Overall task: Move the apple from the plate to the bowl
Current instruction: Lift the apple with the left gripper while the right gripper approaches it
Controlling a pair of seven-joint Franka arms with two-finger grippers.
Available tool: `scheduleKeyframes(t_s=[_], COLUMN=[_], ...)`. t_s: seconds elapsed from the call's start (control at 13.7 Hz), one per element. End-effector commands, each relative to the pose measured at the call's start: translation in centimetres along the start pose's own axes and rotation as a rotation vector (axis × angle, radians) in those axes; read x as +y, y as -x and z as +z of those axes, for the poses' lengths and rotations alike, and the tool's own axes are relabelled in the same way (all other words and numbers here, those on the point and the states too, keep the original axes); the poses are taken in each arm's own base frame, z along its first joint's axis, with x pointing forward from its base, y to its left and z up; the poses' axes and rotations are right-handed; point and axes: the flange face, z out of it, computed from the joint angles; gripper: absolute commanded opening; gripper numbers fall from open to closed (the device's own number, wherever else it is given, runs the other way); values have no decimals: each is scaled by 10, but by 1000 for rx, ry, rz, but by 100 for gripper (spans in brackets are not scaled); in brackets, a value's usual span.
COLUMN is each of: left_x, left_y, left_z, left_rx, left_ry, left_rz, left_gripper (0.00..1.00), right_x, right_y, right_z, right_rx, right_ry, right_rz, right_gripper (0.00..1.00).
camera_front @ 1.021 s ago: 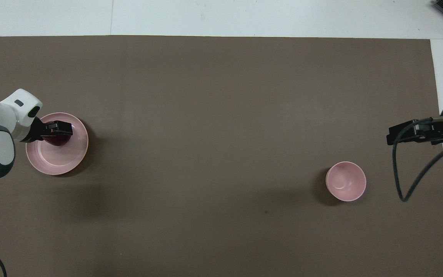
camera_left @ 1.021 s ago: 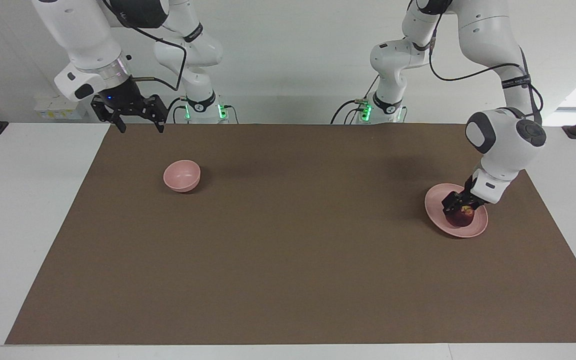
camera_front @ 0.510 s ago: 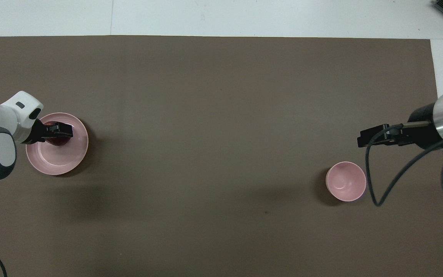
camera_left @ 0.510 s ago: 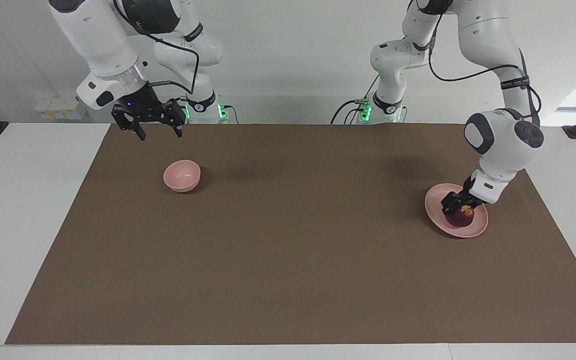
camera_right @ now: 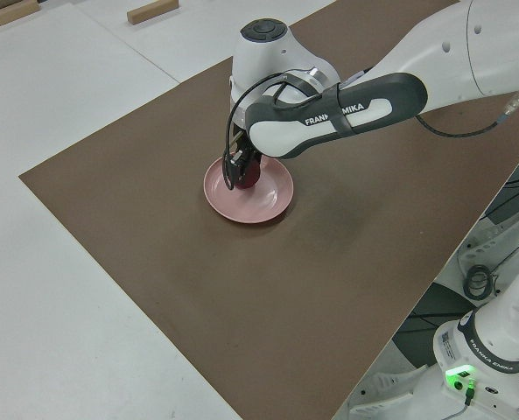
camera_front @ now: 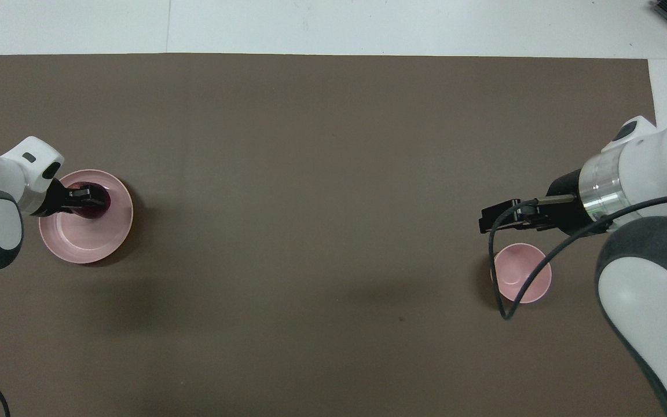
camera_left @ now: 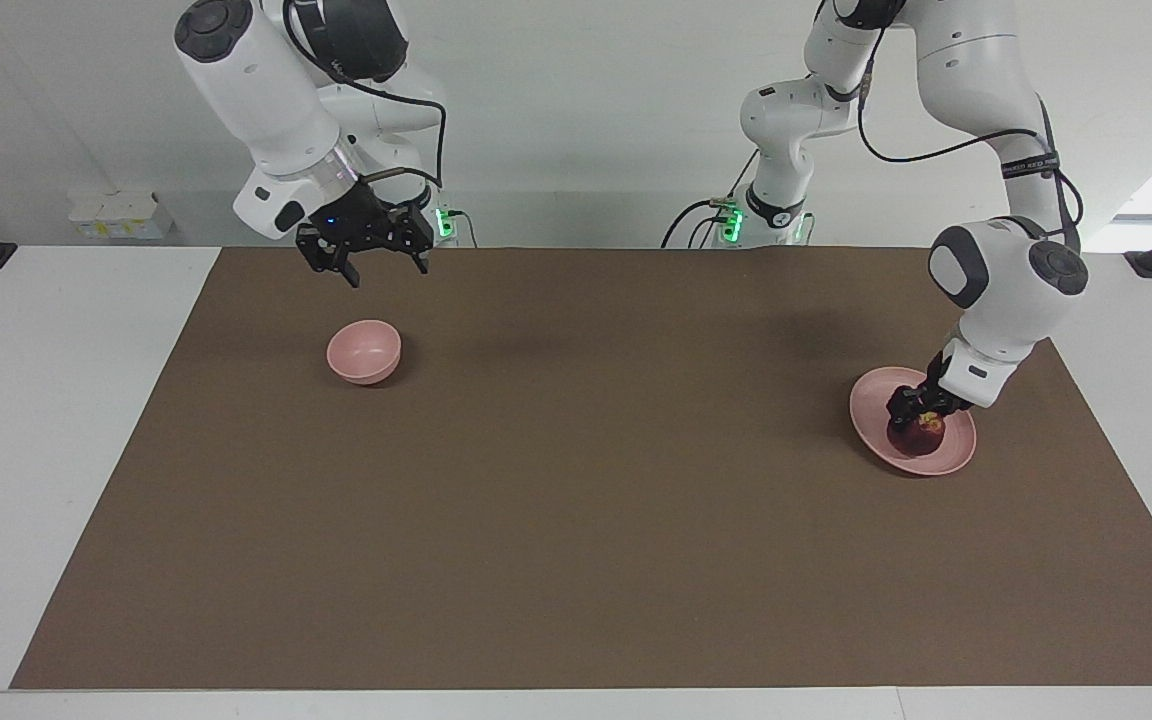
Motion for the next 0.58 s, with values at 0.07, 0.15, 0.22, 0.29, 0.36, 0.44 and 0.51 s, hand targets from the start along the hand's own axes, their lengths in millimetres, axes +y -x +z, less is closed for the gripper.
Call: scheduleKeyframes(t_s=[0.07, 0.15, 0.22, 0.29, 0.36, 0.44, 0.51], left_x=[1, 5, 9, 14, 19, 28, 36], left_y=[-19, -22, -21, -20, -17, -14, -11], left_z=[-51, -60, -66, -69, -76, -84, -91], left_rx=[-1, -1, 2, -2, -8, -13, -23], left_ry=[126, 162, 177, 202, 252, 304, 344], left_rz=[-96, -112, -115, -121, -142, -158, -164], left_gripper=[0, 0, 0, 0, 0, 0, 0], right_x=[-6, -6, -8, -10, -12, -15, -18], right_y=[-1, -1, -2, -2, -4, -5, -6], right_z=[12, 15, 19, 21, 28, 38, 43], right_rx=[-5, -14, -31, -44, -70, -109, -134], right_ry=[-90, -105, -136, -162, -189, -243, -290], right_rz=[80, 109, 145, 184, 232, 296, 361], right_gripper=[100, 100, 100, 100, 100, 100, 100])
